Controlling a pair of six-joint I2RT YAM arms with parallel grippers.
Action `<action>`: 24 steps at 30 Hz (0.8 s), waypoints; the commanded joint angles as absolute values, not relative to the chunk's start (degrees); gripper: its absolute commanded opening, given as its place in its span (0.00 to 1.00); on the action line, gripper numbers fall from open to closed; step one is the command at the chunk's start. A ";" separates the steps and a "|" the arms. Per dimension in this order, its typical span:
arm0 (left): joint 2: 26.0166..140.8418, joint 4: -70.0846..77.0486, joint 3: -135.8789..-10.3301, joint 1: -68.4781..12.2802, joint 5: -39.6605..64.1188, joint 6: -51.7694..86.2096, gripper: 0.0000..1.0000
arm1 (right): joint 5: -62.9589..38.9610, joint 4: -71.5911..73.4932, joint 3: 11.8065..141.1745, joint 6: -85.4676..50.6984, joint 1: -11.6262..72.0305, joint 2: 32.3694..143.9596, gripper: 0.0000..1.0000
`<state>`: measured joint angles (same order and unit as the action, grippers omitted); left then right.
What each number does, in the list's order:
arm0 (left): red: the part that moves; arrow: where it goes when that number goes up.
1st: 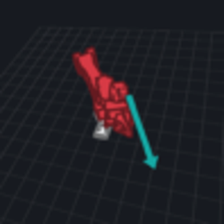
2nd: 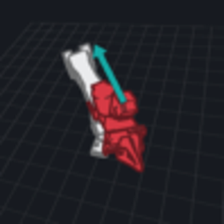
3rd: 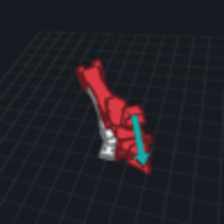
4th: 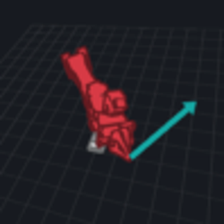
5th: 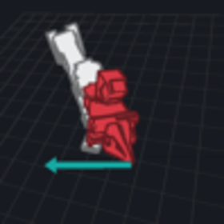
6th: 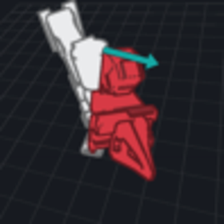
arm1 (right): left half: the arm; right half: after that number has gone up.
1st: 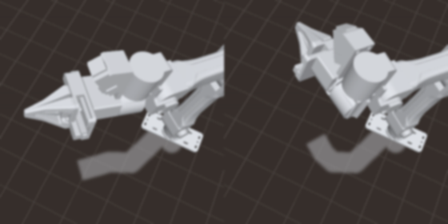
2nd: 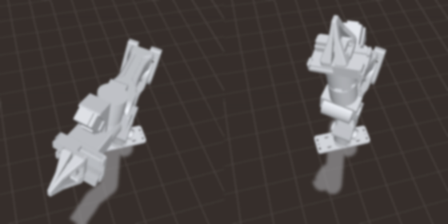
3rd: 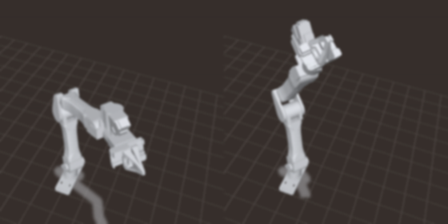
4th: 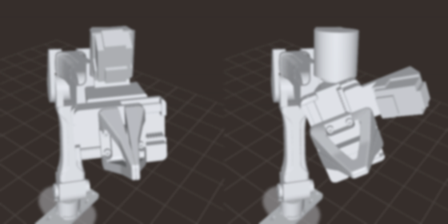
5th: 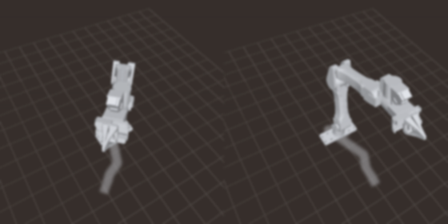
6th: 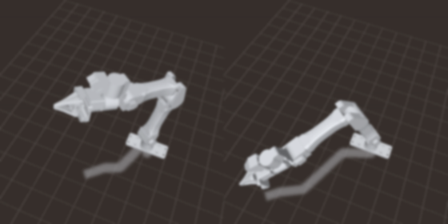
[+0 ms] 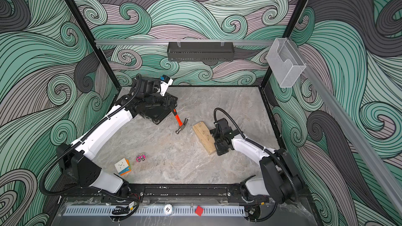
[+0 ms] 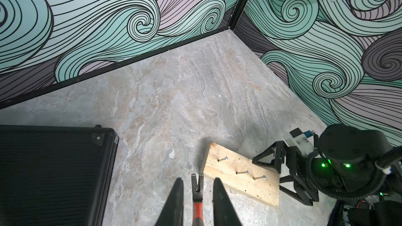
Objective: Use a claw hammer to pull out a nail
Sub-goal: Move the mounting plate to the center of the board.
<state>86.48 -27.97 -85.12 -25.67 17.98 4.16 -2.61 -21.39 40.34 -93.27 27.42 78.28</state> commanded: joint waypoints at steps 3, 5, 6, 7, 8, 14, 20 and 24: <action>83.11 -28.60 -85.86 -25.66 17.46 6.45 0.00 | 8.04 -26.46 44.62 -80.54 27.04 74.17 1.00; 82.85 -29.06 -85.63 -25.66 18.16 6.42 0.00 | 8.71 -26.41 45.03 -75.45 26.44 73.48 1.00; 82.73 -29.33 -85.59 -25.66 18.64 6.37 0.00 | 8.70 -27.32 45.56 -73.43 26.05 73.40 1.00; 82.49 -29.44 -85.51 -25.66 19.10 6.42 0.00 | 8.75 -27.52 45.96 -70.22 25.77 73.39 1.00; 82.30 -29.60 -85.38 -25.62 19.71 6.42 0.00 | 8.43 -26.76 46.46 -65.90 25.46 73.71 1.00; 79.99 -29.11 -83.19 -25.73 21.96 7.44 0.00 | 2.17 -27.28 49.35 -50.95 23.83 79.23 1.00; 79.23 -30.06 -82.95 -25.75 22.84 7.69 0.00 | -3.09 -22.35 46.34 -47.91 23.73 81.52 1.00; 79.71 -31.53 -83.59 -25.80 23.38 6.69 0.00 | -4.24 -20.74 43.01 -48.93 23.74 80.43 1.00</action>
<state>81.65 -31.83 -81.47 -25.65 20.69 6.31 -2.09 -21.96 44.86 -50.52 23.88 81.49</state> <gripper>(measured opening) 0.206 0.997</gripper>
